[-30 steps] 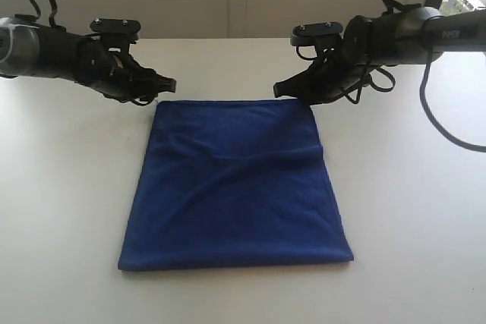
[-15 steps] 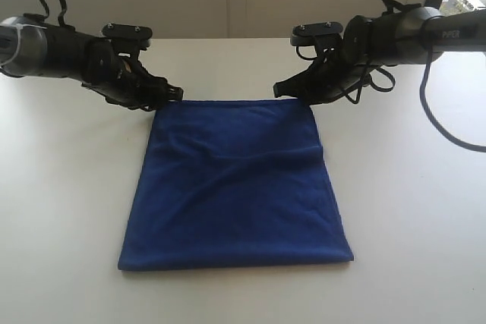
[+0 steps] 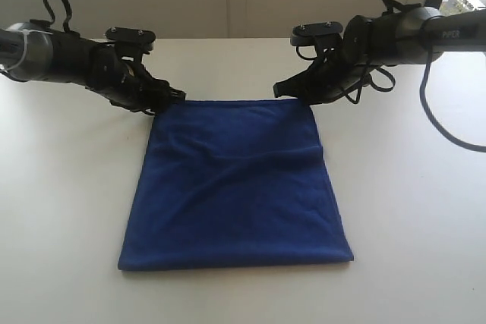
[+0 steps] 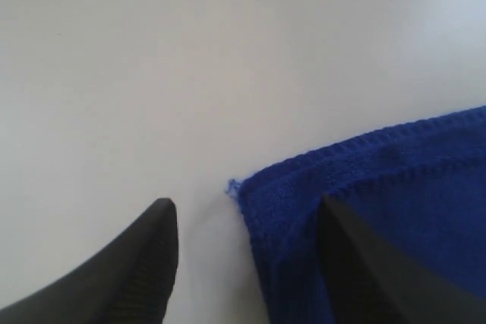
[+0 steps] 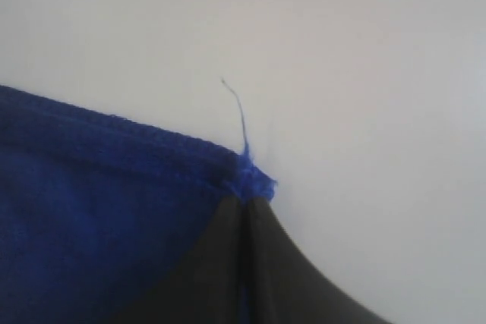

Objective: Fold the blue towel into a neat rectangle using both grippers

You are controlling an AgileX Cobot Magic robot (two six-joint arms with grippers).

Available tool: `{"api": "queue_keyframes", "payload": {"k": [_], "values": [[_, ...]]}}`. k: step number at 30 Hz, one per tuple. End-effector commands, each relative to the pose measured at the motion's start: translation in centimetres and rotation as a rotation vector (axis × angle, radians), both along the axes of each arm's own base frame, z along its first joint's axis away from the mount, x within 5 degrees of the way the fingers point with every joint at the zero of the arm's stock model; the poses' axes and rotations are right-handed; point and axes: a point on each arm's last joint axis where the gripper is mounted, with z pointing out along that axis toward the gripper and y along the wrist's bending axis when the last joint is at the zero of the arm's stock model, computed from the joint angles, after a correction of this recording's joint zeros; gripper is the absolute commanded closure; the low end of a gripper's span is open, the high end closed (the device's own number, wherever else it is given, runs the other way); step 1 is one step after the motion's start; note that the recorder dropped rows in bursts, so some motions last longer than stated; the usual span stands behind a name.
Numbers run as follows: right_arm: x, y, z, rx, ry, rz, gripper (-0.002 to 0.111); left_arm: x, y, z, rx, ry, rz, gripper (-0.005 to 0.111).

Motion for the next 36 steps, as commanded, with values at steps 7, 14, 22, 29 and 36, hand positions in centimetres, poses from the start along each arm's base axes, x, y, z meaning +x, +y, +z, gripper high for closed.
{"api": "queue_keyframes", "payload": {"k": [7,14,22,29,36], "values": [[0.1,-0.2,0.3,-0.005,-0.016,0.002,0.108,-0.3,-1.4,-0.6,-0.007,-0.005,-0.027,0.065],[0.1,-0.2,0.3,-0.005,-0.012,0.003,0.108,-0.3,-1.4,-0.5,0.003,-0.013,-0.041,0.098],[0.0,-0.2,0.8,-0.003,-0.013,0.005,0.108,-0.3,-1.2,1.2,0.007,-0.055,-0.056,0.107],[-0.4,-0.2,4.3,0.006,-0.067,0.008,0.108,-0.4,-0.3,3.4,-0.002,-0.077,-0.036,0.107],[0.1,-0.3,3.2,0.003,-0.094,-0.002,0.108,-0.2,0.1,2.6,0.012,-0.06,-0.033,0.107]]}}
